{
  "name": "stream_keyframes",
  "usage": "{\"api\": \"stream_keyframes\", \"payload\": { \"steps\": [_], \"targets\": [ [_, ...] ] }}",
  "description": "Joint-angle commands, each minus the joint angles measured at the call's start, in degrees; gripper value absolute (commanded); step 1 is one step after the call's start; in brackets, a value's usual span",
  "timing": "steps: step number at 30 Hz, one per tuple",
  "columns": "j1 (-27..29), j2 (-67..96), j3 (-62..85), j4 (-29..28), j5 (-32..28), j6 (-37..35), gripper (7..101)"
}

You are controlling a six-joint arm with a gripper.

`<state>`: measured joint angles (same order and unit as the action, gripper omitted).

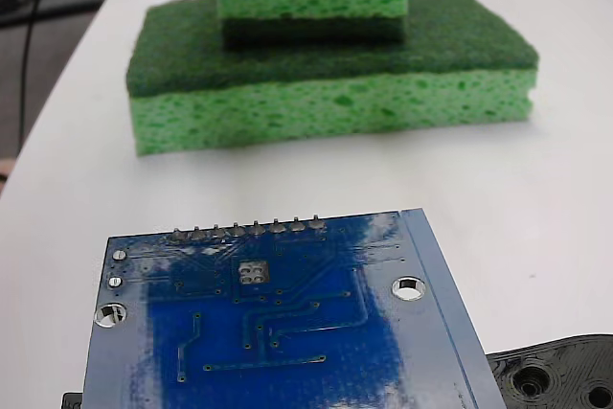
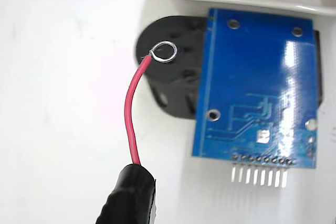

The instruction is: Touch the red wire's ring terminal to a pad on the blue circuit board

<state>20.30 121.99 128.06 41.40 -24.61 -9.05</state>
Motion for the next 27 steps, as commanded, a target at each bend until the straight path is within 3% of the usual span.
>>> {"api": "stream_keyframes", "payload": {
  "steps": [1,13,20,27],
  "targets": [
    [-2.5,8.1,8.0,-1.4,4.4,2.4,100.3],
    [-9.1,37.7,34.9,-2.5,12.0,10.1,100.3],
    [-15.0,53.0,40.4,2.7,18.6,11.3,100.3],
    [-15.2,53.0,41.7,3.3,19.8,10.9,100.3]
  ]
}}
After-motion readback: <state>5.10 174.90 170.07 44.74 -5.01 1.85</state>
